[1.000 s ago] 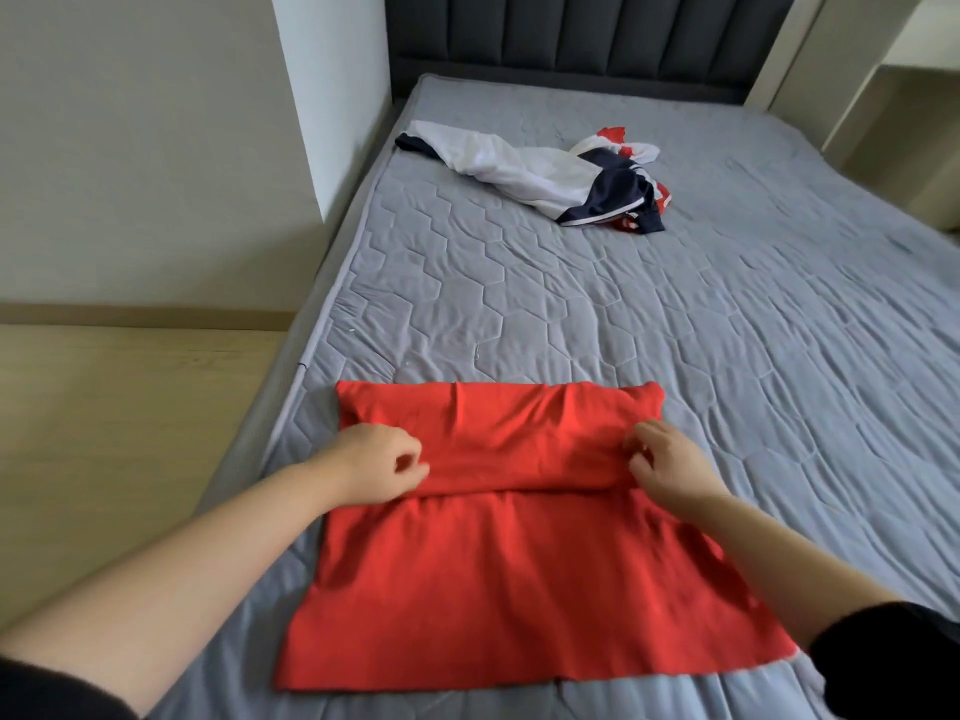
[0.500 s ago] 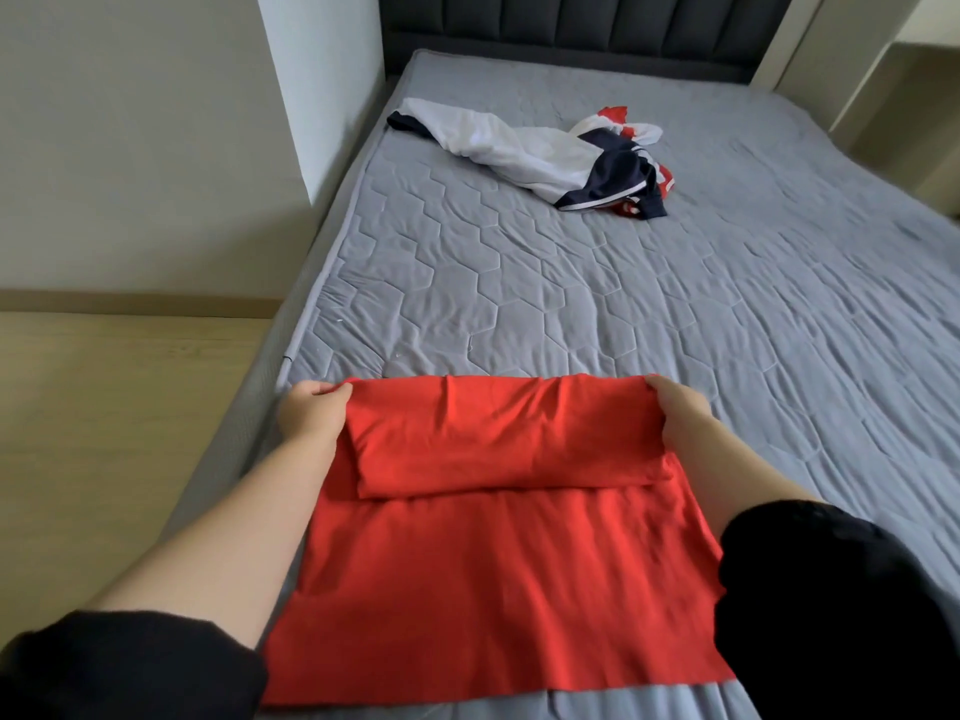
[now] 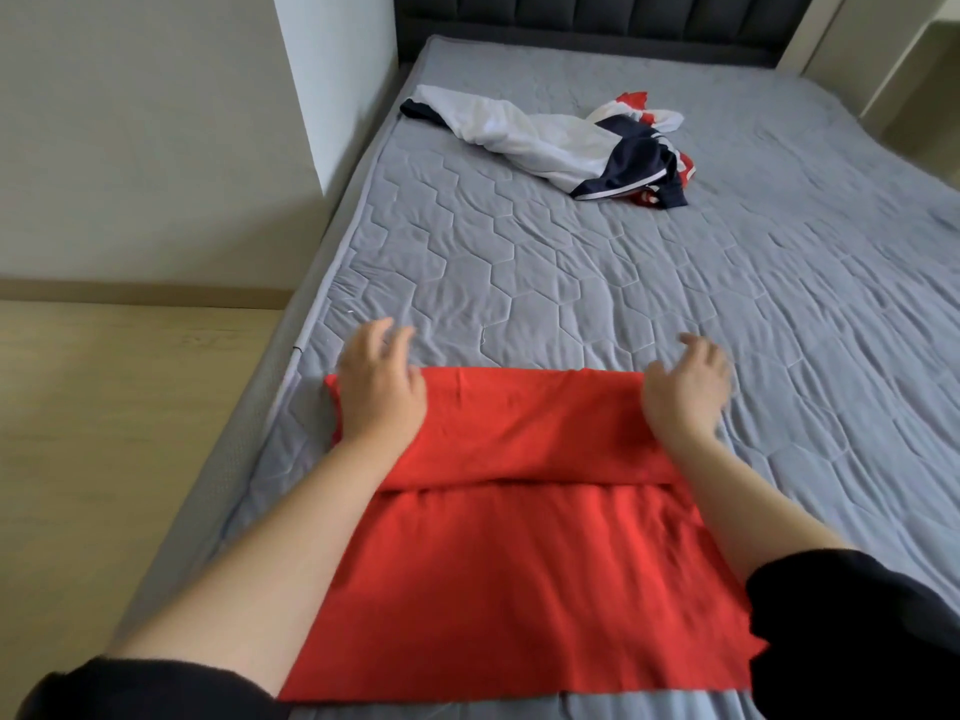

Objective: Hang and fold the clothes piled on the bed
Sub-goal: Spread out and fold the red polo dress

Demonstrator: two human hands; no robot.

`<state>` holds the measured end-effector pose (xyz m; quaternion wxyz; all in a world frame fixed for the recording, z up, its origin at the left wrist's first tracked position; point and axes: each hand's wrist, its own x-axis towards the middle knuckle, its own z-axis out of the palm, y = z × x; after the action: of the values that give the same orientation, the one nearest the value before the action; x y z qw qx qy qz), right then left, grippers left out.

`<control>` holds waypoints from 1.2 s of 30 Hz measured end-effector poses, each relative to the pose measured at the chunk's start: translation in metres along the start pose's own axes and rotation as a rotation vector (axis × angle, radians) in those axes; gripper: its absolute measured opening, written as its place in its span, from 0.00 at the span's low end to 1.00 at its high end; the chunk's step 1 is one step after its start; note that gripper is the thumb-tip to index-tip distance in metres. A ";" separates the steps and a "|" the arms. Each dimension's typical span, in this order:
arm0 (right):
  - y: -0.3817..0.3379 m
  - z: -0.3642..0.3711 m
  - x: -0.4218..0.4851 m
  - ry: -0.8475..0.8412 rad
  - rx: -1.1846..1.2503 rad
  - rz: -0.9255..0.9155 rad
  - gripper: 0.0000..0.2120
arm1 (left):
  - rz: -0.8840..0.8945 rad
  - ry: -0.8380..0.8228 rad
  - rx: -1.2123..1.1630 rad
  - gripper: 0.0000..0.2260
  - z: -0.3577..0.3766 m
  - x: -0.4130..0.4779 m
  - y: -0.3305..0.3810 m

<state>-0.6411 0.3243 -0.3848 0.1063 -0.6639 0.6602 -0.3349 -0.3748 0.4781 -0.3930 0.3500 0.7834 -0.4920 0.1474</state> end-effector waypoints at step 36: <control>0.030 0.040 -0.039 -0.496 -0.411 -0.230 0.27 | 0.107 -0.644 0.310 0.26 0.051 -0.032 -0.001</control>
<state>-0.6385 0.3464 -0.4446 0.0892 -0.8029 0.5885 -0.0330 -0.3949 0.4643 -0.4480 0.0460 0.8067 -0.5889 -0.0159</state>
